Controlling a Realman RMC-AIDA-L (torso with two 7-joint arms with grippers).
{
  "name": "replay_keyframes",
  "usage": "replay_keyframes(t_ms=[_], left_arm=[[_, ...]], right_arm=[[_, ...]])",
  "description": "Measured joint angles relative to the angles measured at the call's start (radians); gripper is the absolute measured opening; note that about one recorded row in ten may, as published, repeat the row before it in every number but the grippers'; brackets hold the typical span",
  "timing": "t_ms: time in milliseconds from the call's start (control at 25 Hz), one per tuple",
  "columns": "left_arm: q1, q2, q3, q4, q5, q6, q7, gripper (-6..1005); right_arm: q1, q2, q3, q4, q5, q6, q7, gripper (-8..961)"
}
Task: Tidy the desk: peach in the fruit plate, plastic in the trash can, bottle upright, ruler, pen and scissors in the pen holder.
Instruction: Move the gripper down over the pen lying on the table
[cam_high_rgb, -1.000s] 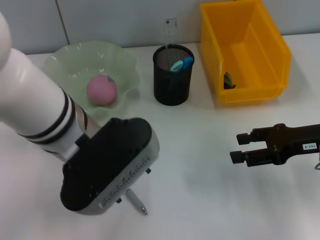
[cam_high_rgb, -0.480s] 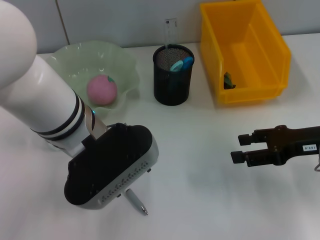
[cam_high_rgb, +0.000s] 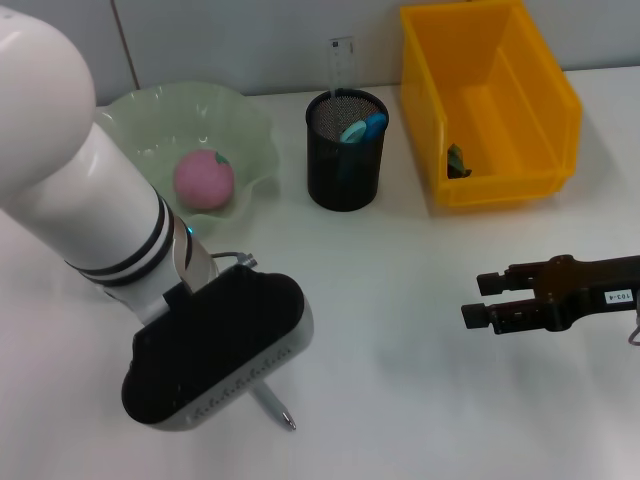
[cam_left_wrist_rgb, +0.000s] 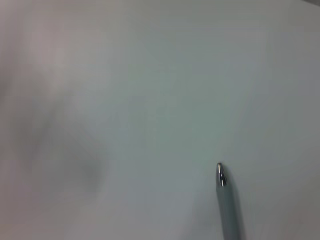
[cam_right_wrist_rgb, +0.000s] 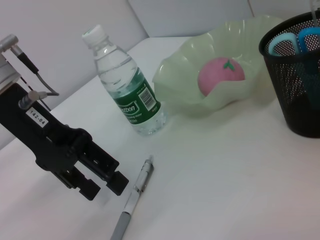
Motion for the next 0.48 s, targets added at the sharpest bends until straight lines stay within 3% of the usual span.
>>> replay_keyframes(t_ms=[480], left_arm=[[0.023, -0.001, 0.076, 0.016, -0.016, -0.001, -0.046, 770]], right_arm=[[-0.005, -0.001, 0.001, -0.014, -0.019, -0.019, 0.001, 740]])
